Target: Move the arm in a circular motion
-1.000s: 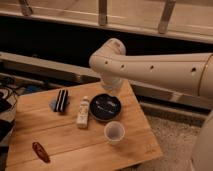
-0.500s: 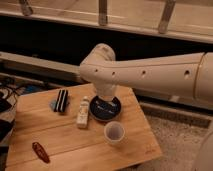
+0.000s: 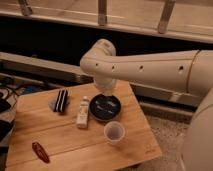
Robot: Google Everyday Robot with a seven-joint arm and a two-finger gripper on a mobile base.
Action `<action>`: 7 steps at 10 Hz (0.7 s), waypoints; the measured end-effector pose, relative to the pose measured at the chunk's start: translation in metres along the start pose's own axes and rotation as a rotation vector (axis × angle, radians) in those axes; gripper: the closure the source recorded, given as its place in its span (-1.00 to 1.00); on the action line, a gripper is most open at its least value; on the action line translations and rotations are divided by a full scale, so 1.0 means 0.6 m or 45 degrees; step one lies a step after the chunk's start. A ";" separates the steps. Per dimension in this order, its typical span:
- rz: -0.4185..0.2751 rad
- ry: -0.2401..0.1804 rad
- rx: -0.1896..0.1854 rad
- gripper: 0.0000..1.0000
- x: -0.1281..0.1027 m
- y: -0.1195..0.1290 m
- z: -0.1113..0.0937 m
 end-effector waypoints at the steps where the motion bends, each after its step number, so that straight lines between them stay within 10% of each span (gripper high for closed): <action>1: 0.023 0.020 -0.023 0.92 -0.012 -0.001 0.002; 7: 0.292 0.087 -0.166 0.92 -0.048 -0.105 0.030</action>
